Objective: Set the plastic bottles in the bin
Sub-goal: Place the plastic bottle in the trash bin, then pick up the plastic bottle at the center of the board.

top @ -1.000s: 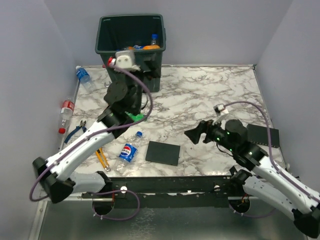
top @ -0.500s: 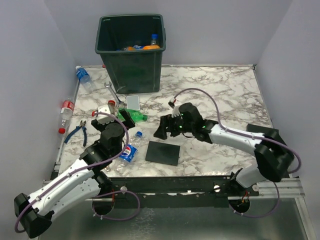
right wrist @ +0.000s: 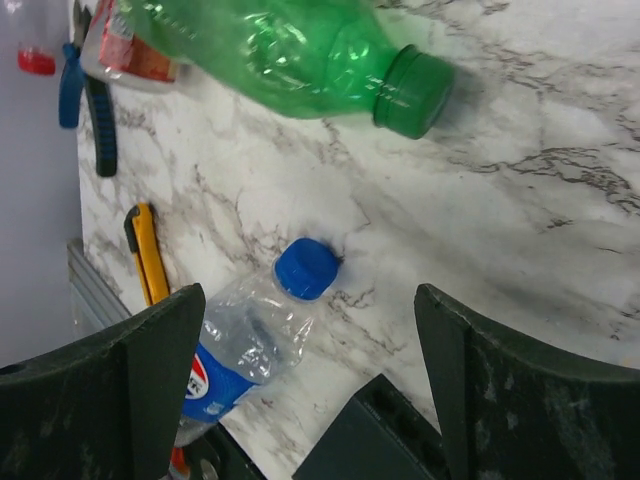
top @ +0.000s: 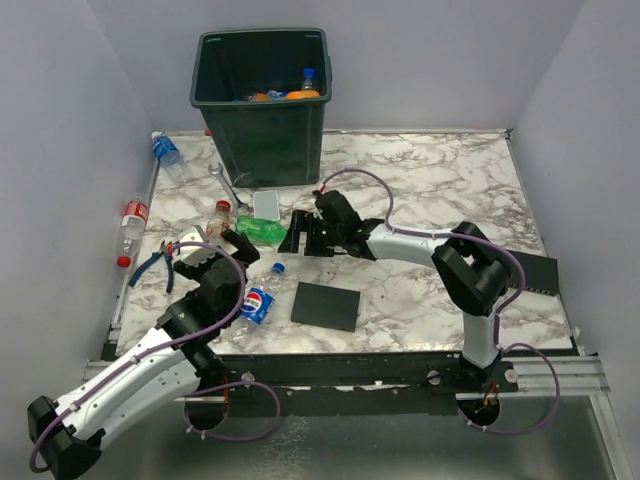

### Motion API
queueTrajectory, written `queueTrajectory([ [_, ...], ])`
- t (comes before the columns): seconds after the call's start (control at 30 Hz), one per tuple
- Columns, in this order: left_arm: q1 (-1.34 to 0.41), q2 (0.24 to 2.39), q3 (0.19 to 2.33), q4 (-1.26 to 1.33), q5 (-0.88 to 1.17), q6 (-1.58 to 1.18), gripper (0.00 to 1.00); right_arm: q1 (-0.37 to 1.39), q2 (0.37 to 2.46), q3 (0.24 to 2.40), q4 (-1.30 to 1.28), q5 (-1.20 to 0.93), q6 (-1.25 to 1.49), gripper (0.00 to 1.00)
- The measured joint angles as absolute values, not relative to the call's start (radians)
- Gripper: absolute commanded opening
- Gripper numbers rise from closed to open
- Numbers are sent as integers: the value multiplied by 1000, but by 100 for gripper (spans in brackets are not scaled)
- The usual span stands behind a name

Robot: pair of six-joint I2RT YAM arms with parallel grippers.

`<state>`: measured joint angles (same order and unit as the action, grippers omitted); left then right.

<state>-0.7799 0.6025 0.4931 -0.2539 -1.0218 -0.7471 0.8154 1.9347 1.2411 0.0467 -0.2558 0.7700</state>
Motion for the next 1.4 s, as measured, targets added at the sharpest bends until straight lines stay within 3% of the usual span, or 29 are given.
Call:
queueTrajectory([
  [0.27, -780, 464, 478, -286, -1050, -757, 99, 797, 2011, 1288, 56, -87, 1011, 91],
  [0.47, -780, 434, 478, -290, -1085, -706, 99, 796, 2052, 1356, 88, -17, 1163, 100],
  [0.87, -780, 397, 478, -296, -1117, -682, 99, 798, 2191, 1499, 55, 18, 1524, 100],
  [1.1, -780, 391, 478, -297, -1123, -676, 99, 799, 2219, 1509, 50, 33, 1553, 89],
  [1.4, -780, 392, 478, -298, -1123, -677, 99, 821, 2269, 1607, -1, 31, 1499, 89],
])
